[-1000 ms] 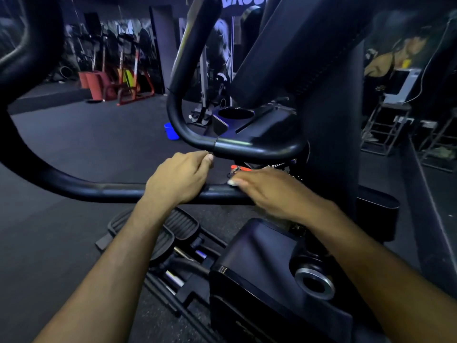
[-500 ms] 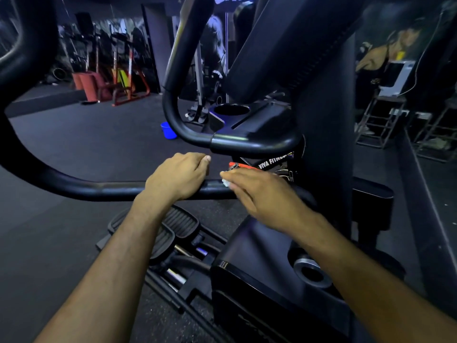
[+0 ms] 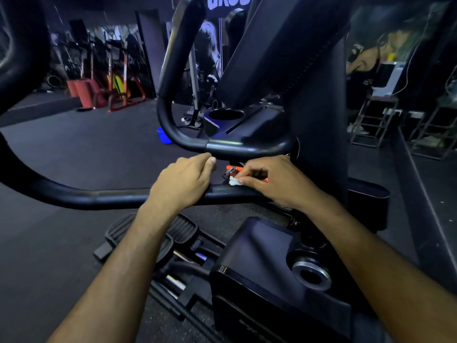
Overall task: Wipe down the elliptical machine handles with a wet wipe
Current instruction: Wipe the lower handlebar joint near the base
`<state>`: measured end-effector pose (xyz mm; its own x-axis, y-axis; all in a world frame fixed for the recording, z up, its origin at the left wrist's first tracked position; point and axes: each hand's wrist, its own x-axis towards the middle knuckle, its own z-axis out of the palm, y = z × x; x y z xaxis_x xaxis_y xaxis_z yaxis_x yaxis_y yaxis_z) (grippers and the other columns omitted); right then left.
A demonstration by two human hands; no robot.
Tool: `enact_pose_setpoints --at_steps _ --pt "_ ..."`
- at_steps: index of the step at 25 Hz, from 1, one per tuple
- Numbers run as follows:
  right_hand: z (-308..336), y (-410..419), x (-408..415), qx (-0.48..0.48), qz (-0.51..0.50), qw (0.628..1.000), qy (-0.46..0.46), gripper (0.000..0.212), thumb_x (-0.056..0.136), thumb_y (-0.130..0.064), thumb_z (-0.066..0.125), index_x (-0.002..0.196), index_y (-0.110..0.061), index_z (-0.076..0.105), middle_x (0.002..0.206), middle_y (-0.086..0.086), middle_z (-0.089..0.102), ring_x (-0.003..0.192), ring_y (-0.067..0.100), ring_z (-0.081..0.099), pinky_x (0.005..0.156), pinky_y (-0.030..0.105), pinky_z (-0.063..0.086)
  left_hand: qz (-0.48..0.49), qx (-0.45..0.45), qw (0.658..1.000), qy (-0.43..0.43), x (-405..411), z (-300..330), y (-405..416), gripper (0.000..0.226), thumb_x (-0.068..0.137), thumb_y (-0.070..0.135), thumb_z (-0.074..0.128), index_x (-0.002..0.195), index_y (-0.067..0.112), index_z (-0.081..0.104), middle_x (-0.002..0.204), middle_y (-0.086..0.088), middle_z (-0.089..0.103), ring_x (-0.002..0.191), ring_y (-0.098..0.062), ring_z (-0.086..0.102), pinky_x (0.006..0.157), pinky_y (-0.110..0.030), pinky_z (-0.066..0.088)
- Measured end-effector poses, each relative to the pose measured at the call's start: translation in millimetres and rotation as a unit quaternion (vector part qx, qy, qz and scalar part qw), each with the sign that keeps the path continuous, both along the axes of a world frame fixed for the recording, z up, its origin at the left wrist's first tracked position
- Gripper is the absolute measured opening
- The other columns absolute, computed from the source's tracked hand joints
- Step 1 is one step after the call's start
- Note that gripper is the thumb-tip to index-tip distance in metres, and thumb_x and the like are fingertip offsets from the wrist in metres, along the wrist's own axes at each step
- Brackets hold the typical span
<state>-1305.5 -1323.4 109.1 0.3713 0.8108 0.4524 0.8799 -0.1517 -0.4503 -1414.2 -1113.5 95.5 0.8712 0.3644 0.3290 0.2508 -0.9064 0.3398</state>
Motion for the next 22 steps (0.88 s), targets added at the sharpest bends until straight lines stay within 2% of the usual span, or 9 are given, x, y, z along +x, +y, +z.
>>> enact_pose_setpoints --at_steps 2,4,6,8,12,14,17,19,22 --pt "-4 -12 -1 0.014 0.026 0.998 -0.057 0.009 0.091 -0.025 0.074 0.096 -0.018 0.078 0.088 -0.016 0.067 0.084 -0.002 0.061 0.079 0.015 0.045 -0.008 0.028 0.999 -0.017 -2 -2 -10 0.047 0.106 0.060 0.017 0.106 0.033 0.055 0.098 0.005 0.070 0.096 -0.038 0.062 0.084 -0.049 0.051" --pt "-1 -21 2 0.029 0.029 0.997 -0.064 0.012 0.089 -0.026 0.076 0.091 -0.014 0.077 0.085 -0.008 0.066 0.081 0.003 0.059 0.077 0.019 0.045 -0.001 0.026 0.999 -0.044 -5 -2 -13 0.053 0.102 0.066 0.012 0.107 0.034 0.054 0.094 0.004 0.071 0.093 -0.038 0.063 0.082 -0.049 0.051" --pt "5 -4 4 0.022 0.016 0.997 -0.070 0.014 0.088 -0.028 0.077 0.085 -0.015 0.075 0.081 -0.005 0.066 0.077 0.008 0.060 0.073 0.031 0.048 0.009 -0.012 0.998 -0.061 -3 -1 -10 0.055 0.100 0.070 0.010 0.107 0.037 0.054 0.092 0.003 0.073 0.094 -0.037 0.065 0.086 -0.051 0.052" --pt "4 27 -10 0.012 0.049 0.994 -0.100 0.013 0.089 -0.025 0.076 0.083 -0.013 0.072 0.081 -0.003 0.064 0.076 0.012 0.058 0.072 0.036 0.048 -0.003 -0.056 0.995 -0.087 -4 1 -7 0.056 0.101 0.070 0.012 0.104 0.037 0.056 0.091 0.003 0.073 0.096 -0.037 0.066 0.089 -0.053 0.052" --pt "-15 17 -25 -0.007 0.126 0.958 -0.256 0.004 0.096 -0.016 0.068 0.095 -0.013 0.070 0.095 0.000 0.059 0.085 0.020 0.050 0.074 0.035 0.048 -0.030 -0.081 0.985 -0.149 -17 1 -6 0.052 0.106 0.061 0.020 0.102 0.031 0.062 0.083 0.006 0.074 0.089 -0.032 0.069 0.086 -0.052 0.053" --pt "-13 -8 -16 0.020 0.106 0.967 -0.230 0.008 0.095 -0.017 0.071 0.099 -0.012 0.074 0.097 0.000 0.064 0.085 0.019 0.055 0.078 0.033 0.050 -0.029 -0.106 0.977 -0.182 -22 -1 -4 0.049 0.108 0.057 0.024 0.101 0.030 0.064 0.076 0.006 0.073 0.081 -0.023 0.072 0.084 -0.050 0.056" --pt "-6 0 -6 0.071 0.044 0.993 -0.089 0.009 0.090 -0.021 0.076 0.090 -0.012 0.076 0.086 -0.004 0.064 0.077 0.007 0.057 0.073 0.032 0.048 -0.016 -0.146 0.962 -0.230 -19 2 -6 0.044 0.111 0.051 0.029 0.101 0.027 0.065 0.075 0.006 0.072 0.074 -0.011 0.073 0.079 -0.047 0.058" --pt "-13 25 -21 0.062 0.054 0.989 -0.124 0.009 0.092 -0.019 0.073 0.088 -0.011 0.073 0.084 -0.004 0.062 0.075 0.008 0.053 0.070 0.032 0.047 -0.025 -0.168 0.946 -0.275 -22 3 -11 0.042 0.113 0.044 0.032 0.105 0.021 0.066 0.079 0.003 0.072 0.076 -0.011 0.073 0.074 -0.049 0.061" --pt "-19 21 -23 0.040 0.112 0.975 -0.185 0.011 0.095 -0.015 0.068 0.103 -0.010 0.075 0.096 0.002 0.066 0.085 0.019 0.061 0.078 0.036 0.052 -0.041 -0.195 0.913 -0.356 -42 -8 -8 0.032 0.114 0.029 0.038 0.109 0.014 0.066 0.090 -0.003 0.072 0.085 -0.019 0.074 0.076 -0.051 0.062"
